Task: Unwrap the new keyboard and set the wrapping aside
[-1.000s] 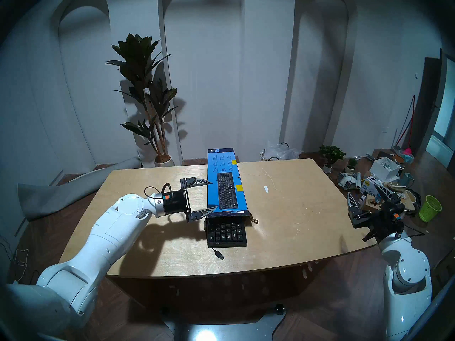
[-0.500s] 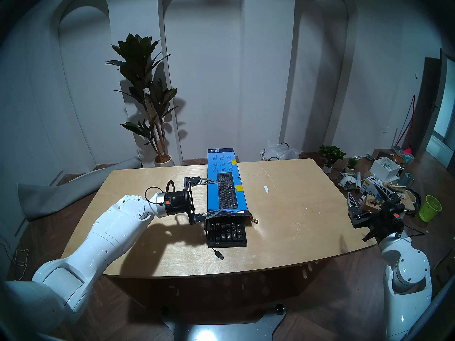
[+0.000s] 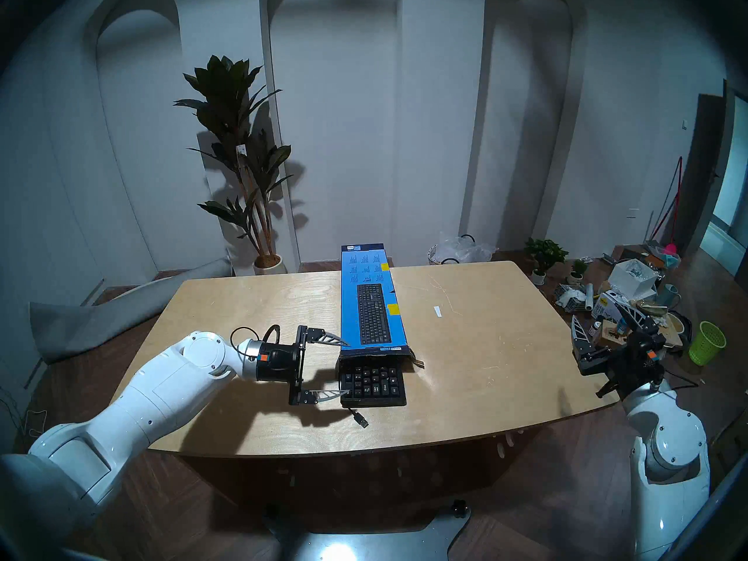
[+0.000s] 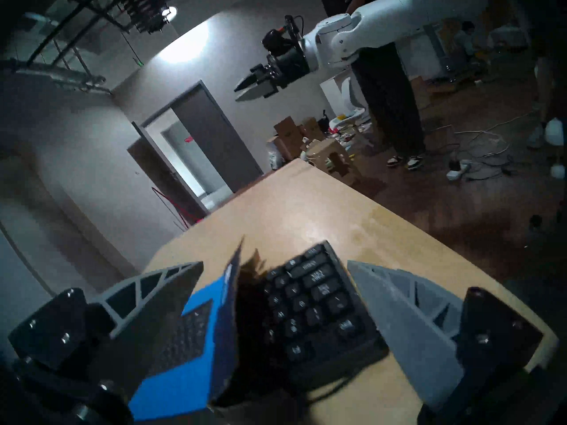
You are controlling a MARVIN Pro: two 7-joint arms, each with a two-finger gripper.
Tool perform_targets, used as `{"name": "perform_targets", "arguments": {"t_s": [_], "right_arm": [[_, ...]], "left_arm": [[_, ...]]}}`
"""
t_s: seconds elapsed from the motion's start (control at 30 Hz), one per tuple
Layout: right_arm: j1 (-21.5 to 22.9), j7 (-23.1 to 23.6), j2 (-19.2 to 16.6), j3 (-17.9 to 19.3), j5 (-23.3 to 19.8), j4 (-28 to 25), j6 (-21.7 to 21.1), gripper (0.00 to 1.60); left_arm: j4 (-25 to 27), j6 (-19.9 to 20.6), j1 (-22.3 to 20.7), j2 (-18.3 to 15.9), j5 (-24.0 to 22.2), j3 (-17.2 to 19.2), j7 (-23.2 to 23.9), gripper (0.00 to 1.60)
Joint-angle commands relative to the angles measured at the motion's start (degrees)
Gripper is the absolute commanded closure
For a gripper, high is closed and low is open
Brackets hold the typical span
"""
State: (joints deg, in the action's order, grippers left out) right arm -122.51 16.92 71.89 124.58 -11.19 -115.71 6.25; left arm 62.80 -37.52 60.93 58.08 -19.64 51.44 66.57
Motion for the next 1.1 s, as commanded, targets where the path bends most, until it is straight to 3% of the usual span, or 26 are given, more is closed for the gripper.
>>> {"name": "perform_targets", "arguments": {"t_s": [0.0, 0.23, 0.3, 0.37, 0.4, 0.7, 0.77, 0.87, 1.07], "right_arm": [[-0.1, 0.2, -0.1, 0.1, 0.0, -1.0, 0.2, 0.00], [-0.1, 0.1, -0.1, 0.1, 0.0, -1.0, 0.2, 0.00], [-0.1, 0.2, -0.1, 0.1, 0.0, -1.1, 0.2, 0.00], [-0.2, 0.2, -0.1, 0.1, 0.0, -1.2, 0.2, 0.00], [-0.2, 0.2, -0.1, 0.1, 0.0, -1.2, 0.2, 0.00], [-0.2, 0.1, -0.1, 0.1, 0.0, -1.2, 0.2, 0.00], [-0.2, 0.1, -0.1, 0.1, 0.0, -1.1, 0.2, 0.00], [-0.2, 0.1, -0.1, 0.1, 0.0, -1.2, 0.2, 0.00], [-0.2, 0.1, -0.1, 0.1, 0.0, -1.2, 0.2, 0.00]], "left_arm": [[-2.9, 6.7, -6.3, 3.1, -4.8, 0.6, 3.7, 0.00], [-7.7, 15.0, -7.8, 6.7, -10.9, 2.0, 4.7, 0.00], [-9.1, 15.5, -7.9, 7.4, -11.8, 2.3, 5.0, 0.00], [-10.2, 14.3, -7.5, 8.1, -12.2, 2.8, 4.2, 0.00], [-10.8, 10.4, -7.3, 8.5, -10.7, 2.9, 2.9, 0.00], [-13.8, 3.9, -8.0, 10.4, -7.6, 3.1, 1.8, 0.00], [-13.6, -0.2, -8.3, 10.3, -5.3, 2.4, 2.2, 0.00], [-14.2, -2.5, -7.9, 10.7, -5.5, 2.5, 3.1, 0.00], [-13.6, -3.1, -7.6, 9.6, -5.2, 0.4, 5.0, 0.00]]}}
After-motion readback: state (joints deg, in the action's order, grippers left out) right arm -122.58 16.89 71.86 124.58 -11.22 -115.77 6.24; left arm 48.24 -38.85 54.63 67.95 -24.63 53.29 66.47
